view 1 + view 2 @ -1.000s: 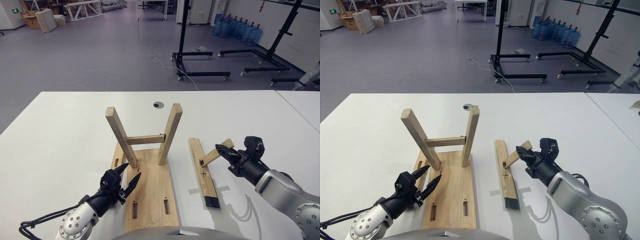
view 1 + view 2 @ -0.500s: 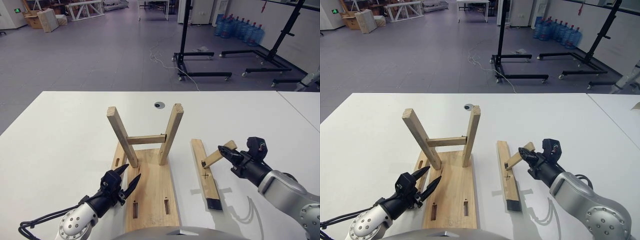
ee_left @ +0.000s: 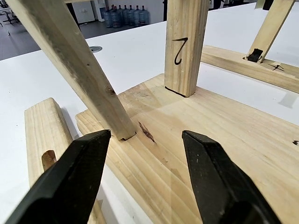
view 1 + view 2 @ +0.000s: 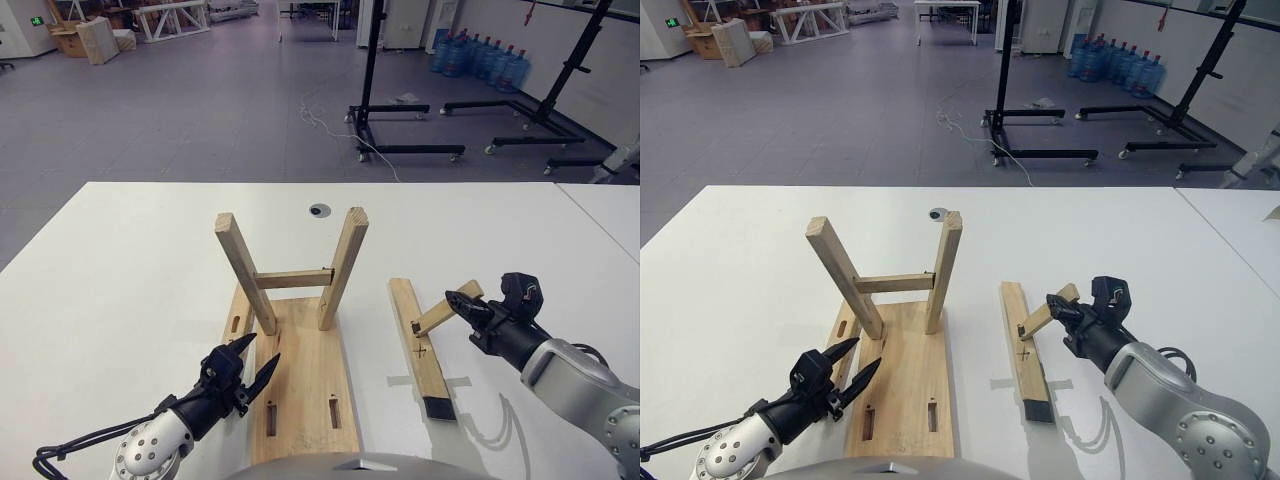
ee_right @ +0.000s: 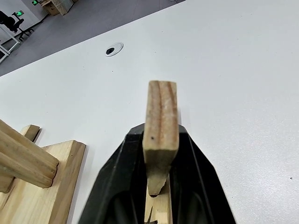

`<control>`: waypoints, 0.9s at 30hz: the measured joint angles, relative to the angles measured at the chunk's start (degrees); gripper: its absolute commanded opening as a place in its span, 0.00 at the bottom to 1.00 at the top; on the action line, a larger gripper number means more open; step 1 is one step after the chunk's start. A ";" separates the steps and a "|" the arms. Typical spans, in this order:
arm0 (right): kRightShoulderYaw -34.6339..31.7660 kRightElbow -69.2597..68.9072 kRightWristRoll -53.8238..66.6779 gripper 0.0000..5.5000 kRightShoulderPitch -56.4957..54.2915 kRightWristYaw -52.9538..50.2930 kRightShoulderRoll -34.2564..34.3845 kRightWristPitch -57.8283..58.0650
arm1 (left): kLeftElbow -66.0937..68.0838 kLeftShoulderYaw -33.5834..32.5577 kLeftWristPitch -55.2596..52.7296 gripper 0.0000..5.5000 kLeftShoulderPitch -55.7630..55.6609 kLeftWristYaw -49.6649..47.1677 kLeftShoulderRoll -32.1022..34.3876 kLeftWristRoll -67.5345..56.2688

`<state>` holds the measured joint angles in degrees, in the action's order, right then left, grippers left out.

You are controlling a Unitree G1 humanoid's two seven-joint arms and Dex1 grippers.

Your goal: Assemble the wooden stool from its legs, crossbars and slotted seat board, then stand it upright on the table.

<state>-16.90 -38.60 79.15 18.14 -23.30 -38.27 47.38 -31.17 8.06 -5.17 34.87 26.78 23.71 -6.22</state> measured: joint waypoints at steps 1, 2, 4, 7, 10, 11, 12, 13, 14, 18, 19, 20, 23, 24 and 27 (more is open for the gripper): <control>-0.20 0.00 0.00 0.08 0.09 -0.20 0.37 0.00 | 0.00 0.00 0.00 0.51 0.00 0.03 0.08 0.02; -0.37 0.02 0.00 0.08 0.20 -0.24 0.45 0.00 | 0.00 0.00 0.00 0.51 -0.01 0.04 0.19 0.03; -0.52 0.18 -0.26 0.08 0.28 -0.26 0.53 -0.01 | 0.00 -0.01 0.00 0.51 -0.02 0.06 0.41 0.10; -0.34 0.15 -1.82 0.08 0.25 0.01 0.51 -0.57 | 0.03 0.07 0.00 0.51 -0.01 0.06 0.42 0.17; 1.02 0.14 -6.30 0.08 -0.41 1.33 -0.46 -1.70 | 0.10 0.10 0.00 0.51 -0.08 0.04 0.42 0.43; 1.69 0.24 -8.94 0.08 -1.03 1.52 -1.40 -1.76 | 0.20 0.11 0.01 0.51 -0.11 0.04 0.42 0.55; 2.08 0.56 -11.40 0.08 -1.46 1.58 -2.24 -1.78 | 0.29 0.13 0.02 0.51 -0.15 0.04 0.43 0.59; 2.60 1.15 -13.98 0.08 -1.86 1.58 -3.31 -1.77 | 0.38 0.14 0.05 0.51 -0.25 0.04 0.44 0.72; 3.33 1.84 -16.57 0.08 -1.93 1.58 -4.14 -1.75 | 0.49 0.14 0.08 0.51 -0.35 0.02 0.44 1.00; 5.47 2.12 -21.76 0.07 -3.14 1.95 -4.70 -1.59 | 0.86 0.15 0.40 0.51 -0.69 0.00 0.44 1.79; 5.57 2.13 -22.02 0.07 -3.41 1.95 -4.52 -1.33 | 0.96 0.15 0.48 0.51 -0.68 -0.01 0.43 1.80; 5.60 2.14 -22.15 0.07 -3.65 1.95 -4.16 -1.09 | 1.00 0.15 0.58 0.51 -0.68 -0.01 0.43 1.84; 5.57 2.15 -22.63 0.07 -3.82 1.96 -3.27 -1.03 | 1.23 0.14 1.01 0.51 -0.71 0.02 0.43 1.85; 5.63 2.21 -22.99 0.07 -3.93 2.29 -3.12 -1.01 | 1.31 0.13 1.08 0.51 -0.72 0.03 0.43 1.85; 6.80 2.59 -25.17 0.07 -4.93 4.28 -2.86 -0.96 | 2.01 0.08 1.20 0.51 -0.81 0.04 0.44 1.91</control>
<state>-10.10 -36.01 53.98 13.21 -19.02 -41.13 46.42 -29.15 8.14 -3.97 34.06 26.83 24.15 -4.31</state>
